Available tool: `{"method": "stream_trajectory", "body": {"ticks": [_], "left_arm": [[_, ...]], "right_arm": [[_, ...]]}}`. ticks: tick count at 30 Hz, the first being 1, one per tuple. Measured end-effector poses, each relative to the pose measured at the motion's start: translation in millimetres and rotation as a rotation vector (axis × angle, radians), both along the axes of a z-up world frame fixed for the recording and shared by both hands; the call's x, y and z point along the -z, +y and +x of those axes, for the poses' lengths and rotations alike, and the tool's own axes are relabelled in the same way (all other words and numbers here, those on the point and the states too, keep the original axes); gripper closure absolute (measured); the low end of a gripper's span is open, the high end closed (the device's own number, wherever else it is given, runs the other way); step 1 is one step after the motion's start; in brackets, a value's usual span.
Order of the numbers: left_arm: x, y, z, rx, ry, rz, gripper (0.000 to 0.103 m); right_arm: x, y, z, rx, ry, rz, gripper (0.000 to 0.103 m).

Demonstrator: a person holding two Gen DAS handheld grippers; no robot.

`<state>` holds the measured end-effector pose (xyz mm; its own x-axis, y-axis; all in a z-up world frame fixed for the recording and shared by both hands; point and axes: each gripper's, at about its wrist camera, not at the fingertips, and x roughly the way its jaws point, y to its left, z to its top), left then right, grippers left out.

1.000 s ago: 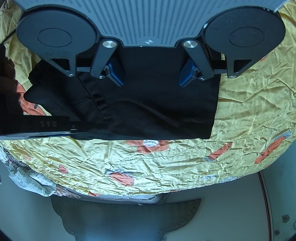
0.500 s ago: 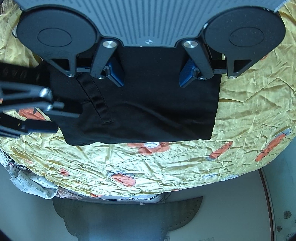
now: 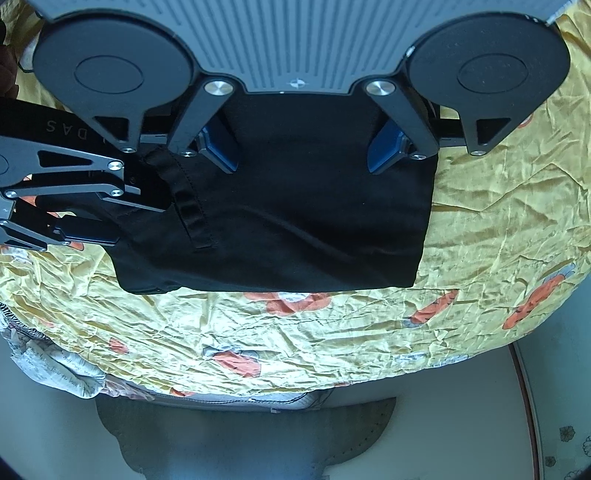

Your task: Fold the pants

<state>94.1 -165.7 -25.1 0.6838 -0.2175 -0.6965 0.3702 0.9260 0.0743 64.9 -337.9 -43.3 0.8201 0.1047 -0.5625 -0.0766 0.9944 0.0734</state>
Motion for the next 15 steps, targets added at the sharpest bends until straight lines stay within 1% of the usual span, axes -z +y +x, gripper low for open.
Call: {"method": "stream_trajectory", "body": {"ticks": [7,11,15], "left_arm": [[-2.5,-0.1,7.0,-0.023,0.031,0.005,0.020],[-4.0,1.7,10.0,-0.030,0.037,0.003,0.020],[-8.2,5.4,9.8,0.007,0.014,0.022,0.020]], "right_arm": [[0.2,-0.5,-0.5,0.008,-0.007,0.002,0.042],[1.6,1.3,-2.1,-0.006,-0.022,-0.011,0.036],[-7.6,-5.0,-7.0,-0.006,-0.043,0.023,0.032]]}}
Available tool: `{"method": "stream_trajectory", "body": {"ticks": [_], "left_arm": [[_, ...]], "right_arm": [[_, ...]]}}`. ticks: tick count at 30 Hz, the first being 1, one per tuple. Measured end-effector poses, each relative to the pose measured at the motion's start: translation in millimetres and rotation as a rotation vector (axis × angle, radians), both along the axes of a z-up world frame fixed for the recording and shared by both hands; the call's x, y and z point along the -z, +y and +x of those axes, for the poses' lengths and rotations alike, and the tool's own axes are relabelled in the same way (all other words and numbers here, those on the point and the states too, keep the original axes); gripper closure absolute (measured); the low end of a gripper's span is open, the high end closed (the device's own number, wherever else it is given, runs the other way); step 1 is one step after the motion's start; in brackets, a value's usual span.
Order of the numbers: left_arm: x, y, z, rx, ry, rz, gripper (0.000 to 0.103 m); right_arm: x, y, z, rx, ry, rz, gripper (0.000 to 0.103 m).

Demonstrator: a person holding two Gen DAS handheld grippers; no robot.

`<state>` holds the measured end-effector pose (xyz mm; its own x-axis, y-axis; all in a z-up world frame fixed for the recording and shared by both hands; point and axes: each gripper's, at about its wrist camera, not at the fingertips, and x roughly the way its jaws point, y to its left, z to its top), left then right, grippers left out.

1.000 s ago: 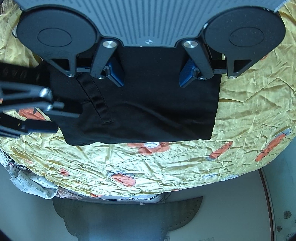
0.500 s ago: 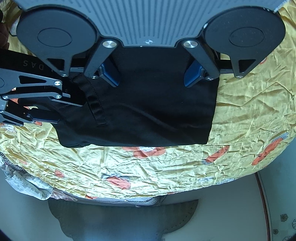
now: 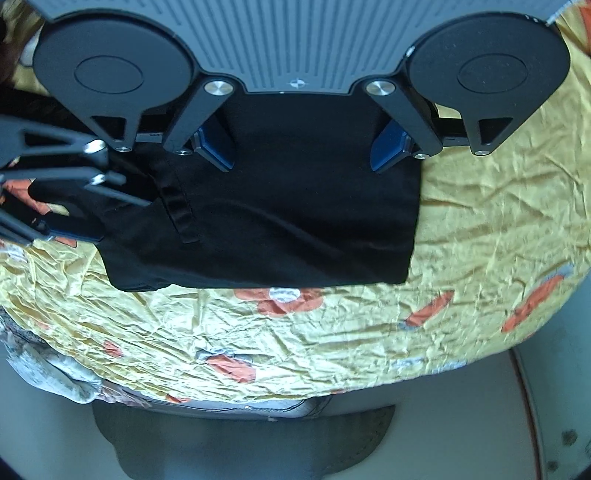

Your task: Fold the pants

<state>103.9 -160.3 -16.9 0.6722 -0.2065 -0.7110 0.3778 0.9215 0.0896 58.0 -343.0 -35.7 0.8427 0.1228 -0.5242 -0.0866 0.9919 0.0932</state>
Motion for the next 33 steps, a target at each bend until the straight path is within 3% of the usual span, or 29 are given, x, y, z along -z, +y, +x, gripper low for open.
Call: {"method": "stream_trajectory", "body": {"ticks": [4,8,11,15,18,21,22,28,31,33], "left_arm": [[-6,17,9,-0.012,-0.047,-0.004,0.020],[-10,46,27,-0.045,-0.036,-0.078,0.020],[-5,71,43,-0.028,0.053,-0.175,0.021],[9,98,65,0.023,0.247,-0.344,0.022],[13,109,72,0.056,0.292,-0.438,0.021],[17,113,78,0.097,0.350,-0.538,0.021],[19,112,79,0.111,0.374,-0.569,0.020],[23,99,82,0.090,0.369,-0.617,0.024],[21,90,82,0.073,0.338,-0.547,0.039],[18,86,79,0.061,0.309,-0.479,0.055]], "right_arm": [[-10,-31,-4,0.036,-0.014,0.109,0.028],[-2,-70,6,0.036,0.075,0.240,0.024],[10,-93,14,0.026,0.154,0.317,0.024],[24,-112,20,-0.095,0.207,0.472,0.023],[30,-117,30,-0.214,0.245,0.590,0.022],[34,-115,45,-0.318,0.262,0.657,0.013],[35,-114,49,-0.348,0.261,0.679,0.005],[34,-96,79,-0.372,0.269,0.697,0.004],[34,-90,81,-0.342,0.239,0.698,0.005],[35,-86,79,-0.308,0.229,0.674,0.013]]}}
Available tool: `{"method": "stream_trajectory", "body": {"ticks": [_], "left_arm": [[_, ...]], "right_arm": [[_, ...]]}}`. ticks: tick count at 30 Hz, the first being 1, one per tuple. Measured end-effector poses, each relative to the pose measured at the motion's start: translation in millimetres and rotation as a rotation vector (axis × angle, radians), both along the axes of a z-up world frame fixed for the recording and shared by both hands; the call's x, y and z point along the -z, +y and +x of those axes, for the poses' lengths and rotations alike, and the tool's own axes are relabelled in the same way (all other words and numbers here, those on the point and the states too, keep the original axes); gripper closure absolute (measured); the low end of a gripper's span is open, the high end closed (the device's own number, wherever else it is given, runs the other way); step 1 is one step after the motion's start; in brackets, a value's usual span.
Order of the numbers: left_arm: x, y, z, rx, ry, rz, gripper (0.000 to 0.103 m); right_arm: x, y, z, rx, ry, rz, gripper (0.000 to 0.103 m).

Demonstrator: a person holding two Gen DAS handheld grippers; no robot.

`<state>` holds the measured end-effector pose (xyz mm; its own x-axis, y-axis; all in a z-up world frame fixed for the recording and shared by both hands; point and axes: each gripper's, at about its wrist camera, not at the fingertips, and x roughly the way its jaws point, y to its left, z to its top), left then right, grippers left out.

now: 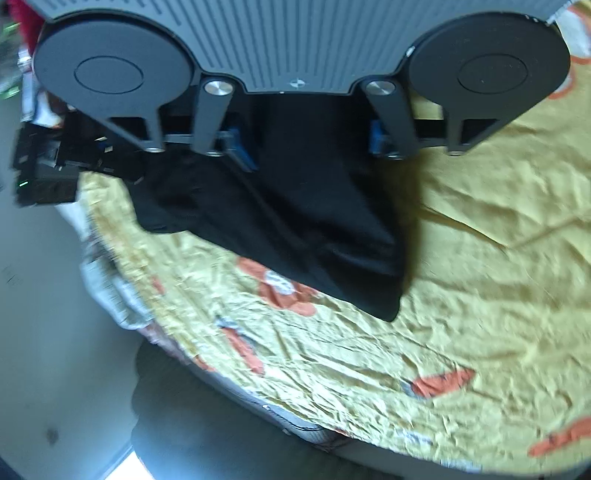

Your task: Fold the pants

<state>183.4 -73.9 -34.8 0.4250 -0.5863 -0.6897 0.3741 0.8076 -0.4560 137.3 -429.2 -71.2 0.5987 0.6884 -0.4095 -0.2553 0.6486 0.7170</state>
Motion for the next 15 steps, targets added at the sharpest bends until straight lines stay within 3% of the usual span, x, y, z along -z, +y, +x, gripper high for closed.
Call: {"method": "stream_trajectory", "body": {"ticks": [1,2,4,6,10,15], "left_arm": [[-1,-1,-1,-0.003,-0.012,0.029,0.057],[-1,-2,-2,-0.006,-0.023,0.051,0.067],[-1,-1,-3,-0.011,-0.034,0.065,0.070],[-2,-1,-6,-0.020,-0.046,0.075,0.075],[-8,-2,-15,-0.041,-0.096,0.103,0.083],[-24,6,-26,-0.053,-0.170,0.099,0.084]], "right_arm": [[0,0,-3,0.023,0.004,-0.018,0.025],[1,0,-5,0.053,0.015,-0.039,0.042],[3,-4,-10,0.109,0.039,-0.061,0.065],[4,-4,-17,0.140,0.042,-0.055,0.067],[-13,13,-28,0.189,0.002,-0.155,0.073],[-40,27,-34,0.188,-0.082,-0.104,0.074]]}}
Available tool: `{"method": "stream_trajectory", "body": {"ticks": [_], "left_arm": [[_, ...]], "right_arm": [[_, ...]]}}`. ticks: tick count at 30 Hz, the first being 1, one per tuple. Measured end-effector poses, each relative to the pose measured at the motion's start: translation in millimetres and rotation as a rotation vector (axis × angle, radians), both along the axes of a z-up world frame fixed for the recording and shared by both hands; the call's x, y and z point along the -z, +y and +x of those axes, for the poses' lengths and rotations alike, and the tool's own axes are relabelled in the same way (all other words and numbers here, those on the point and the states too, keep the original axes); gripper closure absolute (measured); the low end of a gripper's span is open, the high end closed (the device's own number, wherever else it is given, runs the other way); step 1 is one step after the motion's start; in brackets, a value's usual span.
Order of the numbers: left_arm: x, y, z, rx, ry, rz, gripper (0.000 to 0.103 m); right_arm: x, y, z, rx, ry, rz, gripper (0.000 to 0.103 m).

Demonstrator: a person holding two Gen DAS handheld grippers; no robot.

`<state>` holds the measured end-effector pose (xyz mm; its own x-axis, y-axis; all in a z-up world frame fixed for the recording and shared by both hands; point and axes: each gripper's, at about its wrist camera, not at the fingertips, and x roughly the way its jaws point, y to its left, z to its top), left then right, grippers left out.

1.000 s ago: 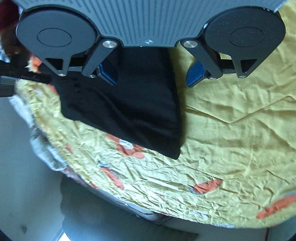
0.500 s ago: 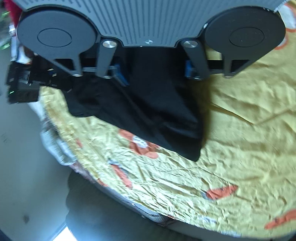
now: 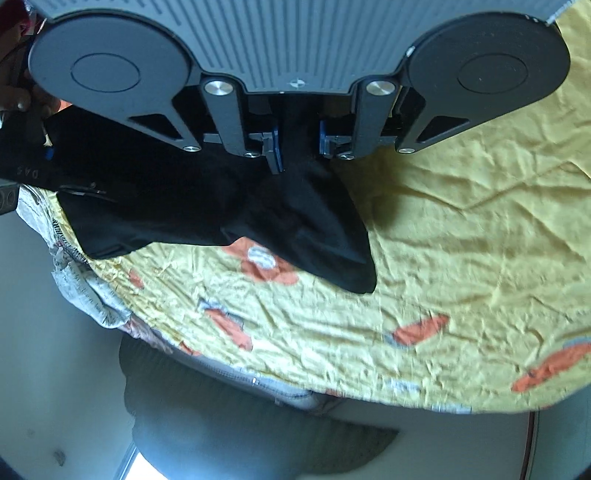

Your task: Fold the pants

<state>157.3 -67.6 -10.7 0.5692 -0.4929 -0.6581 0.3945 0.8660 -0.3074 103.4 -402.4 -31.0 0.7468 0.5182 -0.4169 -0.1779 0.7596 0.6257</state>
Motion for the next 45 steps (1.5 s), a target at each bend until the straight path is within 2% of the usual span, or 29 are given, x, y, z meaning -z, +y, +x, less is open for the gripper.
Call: {"method": "stream_trajectory", "body": {"ticks": [7,15,19,24,27,28,29,30,32,34,36,38,40,41,43,45], "left_arm": [[-29,22,3,-0.051,-0.129,0.050,0.084],[-46,51,52,-0.138,-0.200,0.147,0.084],[-40,61,76,-0.176,-0.206,0.179,0.084],[-18,68,102,-0.205,-0.148,0.206,0.084],[-8,69,106,-0.213,-0.133,0.220,0.084],[-6,71,107,-0.217,-0.122,0.216,0.084],[-4,73,109,-0.224,-0.108,0.212,0.077],[-3,75,109,-0.236,-0.096,0.209,0.068],[-2,81,107,-0.258,-0.086,0.206,0.062],[-4,88,100,-0.291,-0.096,0.216,0.061],[-11,94,90,-0.329,-0.111,0.219,0.061],[-20,97,75,-0.358,-0.136,0.211,0.066],[-27,94,60,-0.352,-0.150,0.195,0.066],[-28,90,55,-0.341,-0.140,0.184,0.066],[-26,81,46,-0.293,-0.106,0.161,0.066],[-21,69,39,-0.242,-0.082,0.162,0.066]], "right_arm": [[-25,33,27,-0.032,-0.094,-0.016,0.074],[-27,76,95,-0.064,-0.142,-0.057,0.074],[-20,91,128,-0.065,-0.125,-0.059,0.074],[-3,103,154,-0.045,-0.061,-0.130,0.073],[10,104,162,-0.011,0.002,-0.171,0.062],[14,100,163,0.003,0.024,-0.156,0.054],[17,94,161,0.021,0.041,-0.128,0.049],[21,86,157,0.040,0.053,-0.095,0.048],[22,72,147,0.083,0.067,-0.057,0.047],[16,67,129,0.160,0.043,-0.108,0.047],[1,71,106,0.209,-0.029,-0.205,0.045],[-12,80,86,0.174,-0.121,-0.235,0.045],[-21,94,70,0.089,-0.192,-0.233,0.045],[-22,102,66,0.036,-0.203,-0.236,0.043],[-18,122,68,-0.043,-0.170,-0.266,0.042],[-11,140,74,-0.065,-0.130,-0.345,0.042]]}}
